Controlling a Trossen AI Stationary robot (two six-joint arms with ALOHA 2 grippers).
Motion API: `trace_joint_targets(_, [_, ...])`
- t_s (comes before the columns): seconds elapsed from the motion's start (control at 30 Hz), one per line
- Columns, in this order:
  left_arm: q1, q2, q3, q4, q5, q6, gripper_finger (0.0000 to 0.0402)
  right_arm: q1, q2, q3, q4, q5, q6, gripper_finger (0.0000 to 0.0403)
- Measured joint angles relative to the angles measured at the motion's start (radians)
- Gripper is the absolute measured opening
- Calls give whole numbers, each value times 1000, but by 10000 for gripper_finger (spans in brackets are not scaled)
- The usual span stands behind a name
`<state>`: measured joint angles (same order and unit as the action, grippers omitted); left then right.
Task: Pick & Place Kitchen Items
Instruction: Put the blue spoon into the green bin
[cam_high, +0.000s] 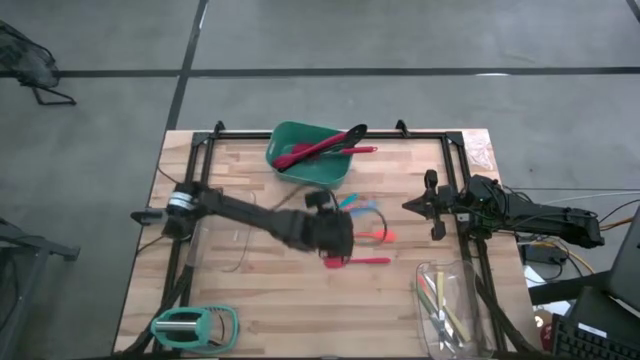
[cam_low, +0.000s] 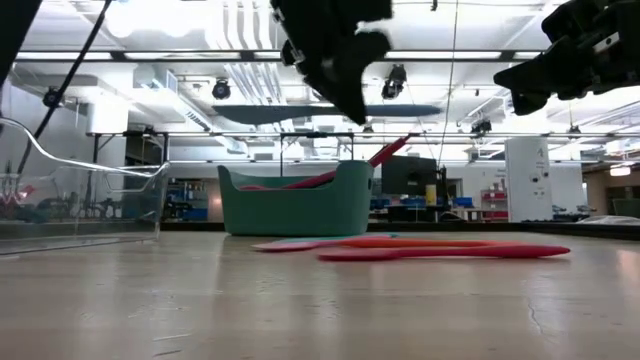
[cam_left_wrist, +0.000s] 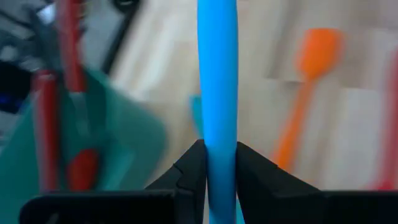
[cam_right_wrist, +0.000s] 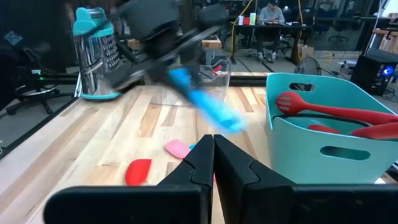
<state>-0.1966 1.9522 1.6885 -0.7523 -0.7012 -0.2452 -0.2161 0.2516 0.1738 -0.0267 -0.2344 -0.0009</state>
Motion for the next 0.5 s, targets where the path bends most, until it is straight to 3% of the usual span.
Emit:
trace_joint_targets(0.27, [217,-89,-28,0,11,198,70,0,0,0,0,0,0,9])
trace_joint_targets(0.5, [437,-89,-45,91,195,345,70,0,0,0,0,0,0,9])
